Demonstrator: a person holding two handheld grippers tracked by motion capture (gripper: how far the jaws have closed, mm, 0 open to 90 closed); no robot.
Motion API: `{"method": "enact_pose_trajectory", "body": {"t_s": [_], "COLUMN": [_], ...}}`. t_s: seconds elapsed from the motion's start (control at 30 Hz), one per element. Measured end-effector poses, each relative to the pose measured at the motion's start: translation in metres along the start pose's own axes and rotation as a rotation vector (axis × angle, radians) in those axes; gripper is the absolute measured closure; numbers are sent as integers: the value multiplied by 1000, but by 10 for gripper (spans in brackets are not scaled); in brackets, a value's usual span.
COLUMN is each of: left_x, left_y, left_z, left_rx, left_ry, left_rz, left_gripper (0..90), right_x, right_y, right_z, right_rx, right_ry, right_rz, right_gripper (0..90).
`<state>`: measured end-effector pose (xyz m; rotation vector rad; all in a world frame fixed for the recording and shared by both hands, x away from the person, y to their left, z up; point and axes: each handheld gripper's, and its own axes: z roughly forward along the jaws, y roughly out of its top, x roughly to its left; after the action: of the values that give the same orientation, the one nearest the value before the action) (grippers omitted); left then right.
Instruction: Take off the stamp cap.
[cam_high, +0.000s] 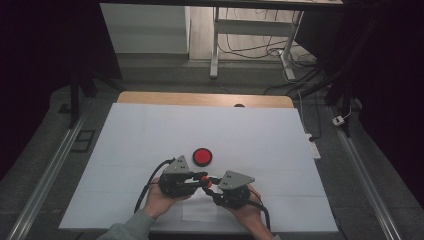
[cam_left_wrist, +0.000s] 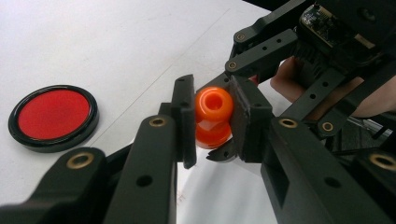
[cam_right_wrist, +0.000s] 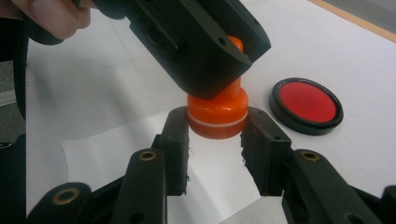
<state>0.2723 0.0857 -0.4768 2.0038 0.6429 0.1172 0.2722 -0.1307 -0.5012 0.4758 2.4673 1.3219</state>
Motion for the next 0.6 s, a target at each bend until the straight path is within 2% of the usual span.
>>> {"method": "enact_pose_trajectory", "body": {"t_s": [0.6], "left_x": [0], "left_y": [0], "left_z": [1], "left_rx": [6], "left_ry": [-3], "left_rz": [6], "left_gripper": [727], "right_x": [1], "right_y": [0], "right_z": [0], "right_rx": [7], "right_ry": [2], "right_rz": [-10], "right_gripper": [633]}}
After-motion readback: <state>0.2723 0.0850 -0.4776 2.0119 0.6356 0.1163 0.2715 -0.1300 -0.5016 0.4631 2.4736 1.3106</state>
